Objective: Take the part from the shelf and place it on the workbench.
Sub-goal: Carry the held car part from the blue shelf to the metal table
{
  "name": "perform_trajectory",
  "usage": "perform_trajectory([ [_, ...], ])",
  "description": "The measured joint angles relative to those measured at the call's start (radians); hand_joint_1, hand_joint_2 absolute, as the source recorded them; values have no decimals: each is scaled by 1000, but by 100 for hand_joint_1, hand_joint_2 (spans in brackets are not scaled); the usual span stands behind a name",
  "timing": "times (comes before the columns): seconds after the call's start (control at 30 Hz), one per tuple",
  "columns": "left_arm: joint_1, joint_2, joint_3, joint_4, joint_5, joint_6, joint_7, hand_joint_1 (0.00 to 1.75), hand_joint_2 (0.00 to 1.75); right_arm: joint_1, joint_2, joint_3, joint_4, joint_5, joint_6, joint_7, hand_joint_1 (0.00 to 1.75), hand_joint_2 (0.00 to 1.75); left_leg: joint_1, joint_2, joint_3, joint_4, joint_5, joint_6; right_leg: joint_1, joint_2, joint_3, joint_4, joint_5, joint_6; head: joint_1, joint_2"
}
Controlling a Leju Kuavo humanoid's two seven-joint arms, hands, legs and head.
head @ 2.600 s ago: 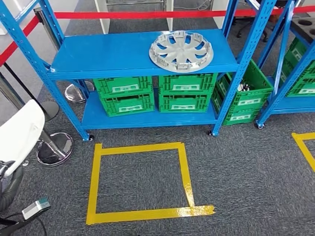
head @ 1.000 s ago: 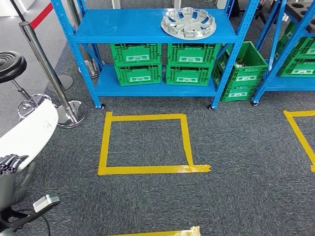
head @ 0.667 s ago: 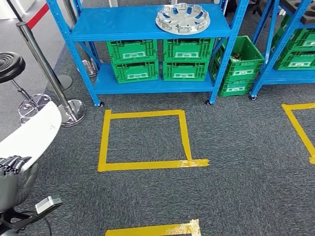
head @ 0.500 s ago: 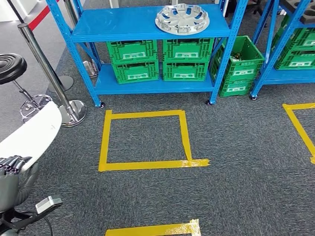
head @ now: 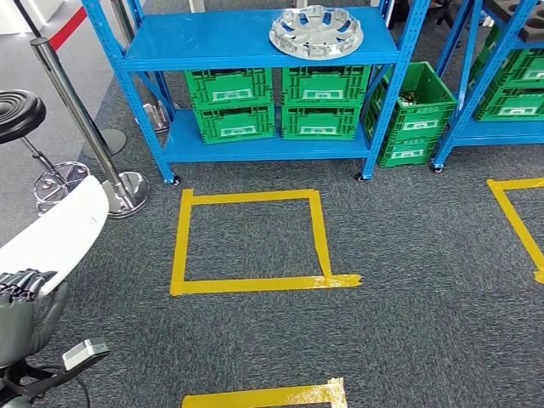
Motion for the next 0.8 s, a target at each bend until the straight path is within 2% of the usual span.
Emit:
perform_trajectory([
  [0.23,11,0,7,0,-1,0,-10,175,175,1,0,1,0,1,-12,1,0,0,-1,0,-4,2,0,0,-1,0,-3,0,1,2,0,0],
  [0.3,12,0,10,0,-5,0,-14,175,175,1,0,2,0,3,-25,8,0,0,-3,-1,-5,1,1,10,-5,-4,0,-7,7,9,-1,0],
  [0.37,12,0,12,0,-10,1,-16,175,175,0,0,4,0,4,-39,12,0,0,1,-5,6,-28,17,26,-6,-5,1,-12,4,19,-2,0],
  [0.43,9,-1,13,0,-13,1,-17,175,175,0,-1,6,0,4,-47,14,0,0,9,-12,16,-60,38,32,-7,-1,-25,43,-41,25,-1,0],
  [0.5,7,-3,12,1,-16,1,-18,175,175,0,-1,8,0,5,-52,16,0,0,11,-20,9,-63,44,31,-14,2,-81,169,-108,34,-1,0],
  [0.53,6,-4,12,2,-17,1,-18,175,175,1,-2,9,0,5,-54,17,0,0,13,-27,4,-60,45,28,-19,2,-103,221,-126,40,-1,0],
  [0.57,5,-5,11,4,-18,1,-19,175,175,1,-2,11,0,6,-57,17,0,0,16,-34,-1,-55,45,24,-24,2,-112,243,-127,47,-1,0],
  [0.6,4,-6,10,5,-19,1,-20,175,175,1,-3,13,0,6,-59,18,0,0,21,-43,-7,-49,45,18,-30,3,-101,225,-108,54,-1,0],
  [0.63,3,-8,9,6,-20,1,-21,175,175,1,-3,16,0,7,-60,18,0,0,26,-53,-13,-39,42,10,-38,9,-72,172,-77,63,-1,0],
  [0.67,0,-9,9,7,-20,1,-22,175,175,1,-4,19,0,7,-60,19,0,0,32,-63,-21,-24,38,-1,-46,29,-38,111,-55,74,0,0],
  [0.7,-3,-9,9,7,-20,1,-23,175,175,1,-4,21,0,8,-60,21,0,0,35,-73,-32,-5,31,-12,-50,49,-12,60,-42,77,1,0],
  [0.73,-5,-9,9,7,-20,1,-25,175,175,1,-4,23,0,8,-60,23,0,0,37,-82,-42,11,26,-22,-52,64,3,34,-41,73,1,0],
  [0.77,-7,-9,8,8,-20,1,-28,175,175,2,-4,25,0,9,-60,25,0,0,37,-90,-50,22,24,-30,-50,73,7,31,-48,64,0,0],
  [0.8,-9,-9,8,8,-20,1,-30,175,175,2,-4,25,0,9,-60,28,0,0,37,-99,-56,28,25,-36,-46,64,6,38,-49,50,-1,0],
])
